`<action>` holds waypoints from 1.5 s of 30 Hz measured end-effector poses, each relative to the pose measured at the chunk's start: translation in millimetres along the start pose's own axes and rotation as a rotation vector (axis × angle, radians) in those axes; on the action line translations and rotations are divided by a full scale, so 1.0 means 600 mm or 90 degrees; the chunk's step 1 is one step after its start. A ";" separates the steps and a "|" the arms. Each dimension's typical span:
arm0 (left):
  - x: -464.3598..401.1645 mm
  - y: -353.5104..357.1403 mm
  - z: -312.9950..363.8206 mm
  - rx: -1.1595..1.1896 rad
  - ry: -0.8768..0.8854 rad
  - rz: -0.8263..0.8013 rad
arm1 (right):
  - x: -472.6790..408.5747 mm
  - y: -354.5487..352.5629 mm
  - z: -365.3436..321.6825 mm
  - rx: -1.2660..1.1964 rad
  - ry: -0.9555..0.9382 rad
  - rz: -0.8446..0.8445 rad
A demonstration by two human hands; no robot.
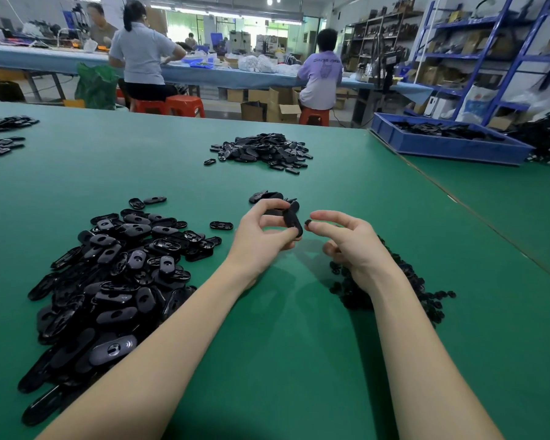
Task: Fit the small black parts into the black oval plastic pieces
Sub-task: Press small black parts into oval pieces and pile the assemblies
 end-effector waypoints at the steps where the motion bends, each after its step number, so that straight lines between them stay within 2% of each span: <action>1: 0.000 0.001 0.000 -0.005 0.012 0.003 | 0.000 0.001 0.000 0.005 0.000 0.001; 6: -0.005 0.003 -0.007 0.005 0.020 0.032 | 0.001 0.009 -0.001 0.030 0.020 0.020; 16: -0.007 0.001 -0.005 0.022 0.032 0.016 | 0.001 0.023 -0.004 0.032 0.047 0.075; 31: -0.006 -0.004 0.001 -0.043 0.030 -0.018 | 0.001 0.023 -0.007 0.087 0.007 0.094; 38: -0.004 -0.003 0.007 0.013 0.013 -0.027 | 0.003 0.020 -0.002 0.077 0.035 0.072; 45: -0.003 -0.010 0.010 0.060 -0.067 -0.062 | 0.004 0.017 -0.001 0.063 0.032 0.021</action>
Point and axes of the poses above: each hand's wrist, its own x-axis away from the middle knuckle, its own y-axis out of the palm, z = x × y, the point moved 1 cm from there along -x, towards the middle knuckle, and after that the axes turned 8 degrees about -z, right-handed, at the moved point
